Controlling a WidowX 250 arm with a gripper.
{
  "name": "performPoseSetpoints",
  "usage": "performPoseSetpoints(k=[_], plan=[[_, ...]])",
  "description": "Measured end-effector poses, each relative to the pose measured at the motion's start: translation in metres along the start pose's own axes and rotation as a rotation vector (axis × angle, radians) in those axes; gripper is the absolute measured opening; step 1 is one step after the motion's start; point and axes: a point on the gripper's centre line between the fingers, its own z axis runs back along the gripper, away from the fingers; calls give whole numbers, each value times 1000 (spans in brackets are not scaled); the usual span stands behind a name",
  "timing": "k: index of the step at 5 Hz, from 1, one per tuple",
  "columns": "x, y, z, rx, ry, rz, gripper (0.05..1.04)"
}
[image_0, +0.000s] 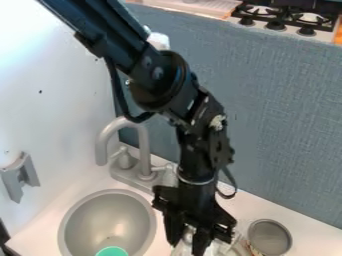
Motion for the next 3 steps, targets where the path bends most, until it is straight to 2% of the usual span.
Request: performPoseSetpoints(k=[2, 3], plan=[[15, 5, -24, -16, -12, 30, 510], [26, 1, -27, -29, -28, 17, 510]])
